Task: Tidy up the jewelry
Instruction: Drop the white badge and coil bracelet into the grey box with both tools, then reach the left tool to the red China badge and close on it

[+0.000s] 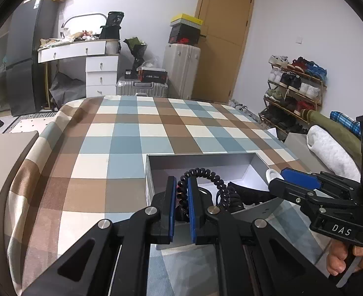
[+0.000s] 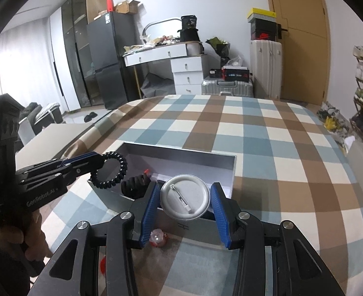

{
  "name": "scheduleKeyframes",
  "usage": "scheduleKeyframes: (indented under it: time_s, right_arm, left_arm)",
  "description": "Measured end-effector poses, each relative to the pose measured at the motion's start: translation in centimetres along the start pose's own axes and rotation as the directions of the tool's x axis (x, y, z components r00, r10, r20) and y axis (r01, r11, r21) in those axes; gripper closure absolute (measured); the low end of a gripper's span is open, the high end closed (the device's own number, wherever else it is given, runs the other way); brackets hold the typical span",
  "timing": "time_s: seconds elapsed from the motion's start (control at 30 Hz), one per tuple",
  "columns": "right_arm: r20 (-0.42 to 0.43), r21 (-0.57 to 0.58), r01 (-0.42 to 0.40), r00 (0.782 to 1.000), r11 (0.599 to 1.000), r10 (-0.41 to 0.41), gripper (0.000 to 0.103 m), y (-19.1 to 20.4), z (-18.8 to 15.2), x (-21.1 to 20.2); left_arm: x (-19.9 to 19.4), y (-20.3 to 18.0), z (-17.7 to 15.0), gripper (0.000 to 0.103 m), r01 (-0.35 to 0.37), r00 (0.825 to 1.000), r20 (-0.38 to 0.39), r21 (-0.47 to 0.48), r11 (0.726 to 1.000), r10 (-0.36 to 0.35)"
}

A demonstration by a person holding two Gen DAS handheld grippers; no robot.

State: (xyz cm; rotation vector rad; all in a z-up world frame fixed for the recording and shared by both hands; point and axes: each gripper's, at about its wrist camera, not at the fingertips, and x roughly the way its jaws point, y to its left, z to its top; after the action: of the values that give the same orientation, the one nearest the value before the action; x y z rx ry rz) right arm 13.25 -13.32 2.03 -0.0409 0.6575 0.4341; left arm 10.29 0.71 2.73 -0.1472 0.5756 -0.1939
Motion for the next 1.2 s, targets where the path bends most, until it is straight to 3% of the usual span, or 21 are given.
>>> scheduleKeyframes:
  time_s: [0.4, 0.6, 0.7, 0.77, 0.9, 0.97, 1.2]
  right_arm:
    - [-0.033, 0.007, 0.042, 0.999, 0.999, -0.041, 0.061, 0.5, 0.3, 2.1]
    - [-0.019, -0.008, 0.020, 1.000, 1.000, -0.020, 0.053, 0.6, 0.0, 0.7]
    - [-0.008, -0.004, 0.020, 1.000, 1.000, -0.020, 0.050, 0.2, -0.1, -0.1]
    - [-0.004, -0.004, 0.021, 1.000, 1.000, -0.021, 0.038, 0.0, -0.2, -0.7]
    - [-0.027, -0.018, -0.004, 1.000, 1.000, 0.003, 0.025, -0.2, -0.8, -1.6]
    - [-0.032, -0.032, -0.003, 0.999, 0.999, 0.002, 0.015, -0.1, -1.3, -2.1]
    - [-0.081, -0.106, -0.019, 0.997, 0.994, 0.010, 0.006, 0.9, -2.9, -2.5]
  left_arm:
    - [0.0, -0.5, -0.2, 0.098, -0.055, 0.998, 0.043, 0.020, 0.998, 0.054]
    - [-0.5, -0.7, 0.0, 0.061, -0.045, 0.998, 0.042, 0.025, 0.999, 0.044]
    - [-0.9, -1.0, 0.1, 0.035, -0.043, 0.999, 0.024, 0.033, 0.999, 0.042]
    - [-1.3, -1.1, 0.1, 0.018, -0.058, 0.998, 0.023, 0.039, 0.998, 0.057]
    - [-2.2, -1.4, -0.3, 0.014, -0.105, 0.994, 0.014, 0.068, 0.992, 0.104]
    - [-2.4, -1.2, -0.5, 0.003, -0.108, 0.994, 0.002, 0.054, 0.993, 0.108]
    - [-3.1, -1.1, -1.6, 0.001, -0.094, 0.995, -0.032, 0.022, 0.995, 0.095]
